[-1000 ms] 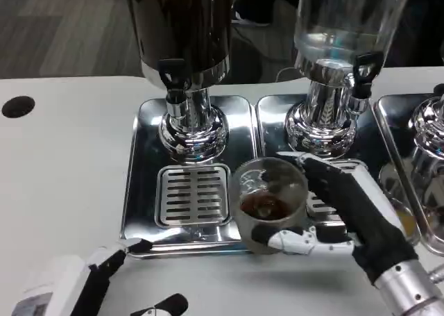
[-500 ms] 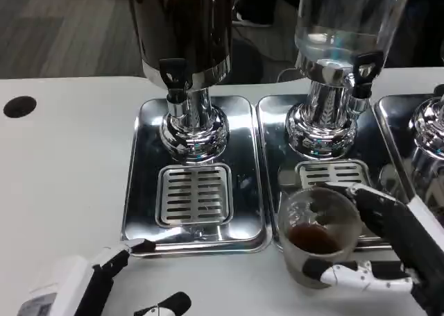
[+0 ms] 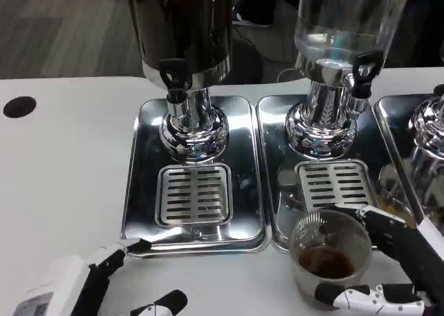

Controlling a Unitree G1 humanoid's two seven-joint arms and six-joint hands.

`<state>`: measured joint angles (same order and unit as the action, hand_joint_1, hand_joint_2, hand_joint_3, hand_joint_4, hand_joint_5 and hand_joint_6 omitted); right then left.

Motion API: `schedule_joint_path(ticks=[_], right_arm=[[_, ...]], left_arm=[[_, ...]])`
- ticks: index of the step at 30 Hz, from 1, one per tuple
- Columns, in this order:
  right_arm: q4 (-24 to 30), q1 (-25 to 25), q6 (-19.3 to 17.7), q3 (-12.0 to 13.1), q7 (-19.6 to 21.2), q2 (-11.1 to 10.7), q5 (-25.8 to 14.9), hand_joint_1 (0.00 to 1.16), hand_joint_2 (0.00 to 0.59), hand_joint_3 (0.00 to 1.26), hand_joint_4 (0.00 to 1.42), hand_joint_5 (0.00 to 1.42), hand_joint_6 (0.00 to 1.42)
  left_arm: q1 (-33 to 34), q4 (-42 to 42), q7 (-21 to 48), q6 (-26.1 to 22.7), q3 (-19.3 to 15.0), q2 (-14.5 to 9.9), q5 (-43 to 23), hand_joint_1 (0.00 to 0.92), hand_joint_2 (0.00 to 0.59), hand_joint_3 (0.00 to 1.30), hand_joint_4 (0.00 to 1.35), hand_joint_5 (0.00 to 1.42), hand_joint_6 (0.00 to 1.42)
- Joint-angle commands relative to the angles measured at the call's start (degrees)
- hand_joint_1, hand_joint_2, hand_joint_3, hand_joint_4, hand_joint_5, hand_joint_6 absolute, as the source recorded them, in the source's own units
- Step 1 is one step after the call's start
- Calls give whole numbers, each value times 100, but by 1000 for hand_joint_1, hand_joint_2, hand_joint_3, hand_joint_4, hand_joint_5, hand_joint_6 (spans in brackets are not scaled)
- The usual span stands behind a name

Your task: Grasp the cup under the faucet to collect the drink, then remove the cup.

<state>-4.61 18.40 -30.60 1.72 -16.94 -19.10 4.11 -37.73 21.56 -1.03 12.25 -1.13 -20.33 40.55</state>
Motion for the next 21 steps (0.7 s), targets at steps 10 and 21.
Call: schedule_joint_path(ticks=[10, 21], right_arm=[[-1530, -772, -1072, -78, -368, 166, -588, 832, 115, 421, 432, 444, 319], [-2430, -1050, -1697, -20, -608, 121, -819, 823, 115, 421, 432, 444, 320]], left_arm=[[-382, 596, 189, -360, -77, -28, 168, 27, 99, 291, 232, 309, 300], [-395, 802, 344, -649, 27, 12, 249, 27, 100, 291, 234, 309, 310]])
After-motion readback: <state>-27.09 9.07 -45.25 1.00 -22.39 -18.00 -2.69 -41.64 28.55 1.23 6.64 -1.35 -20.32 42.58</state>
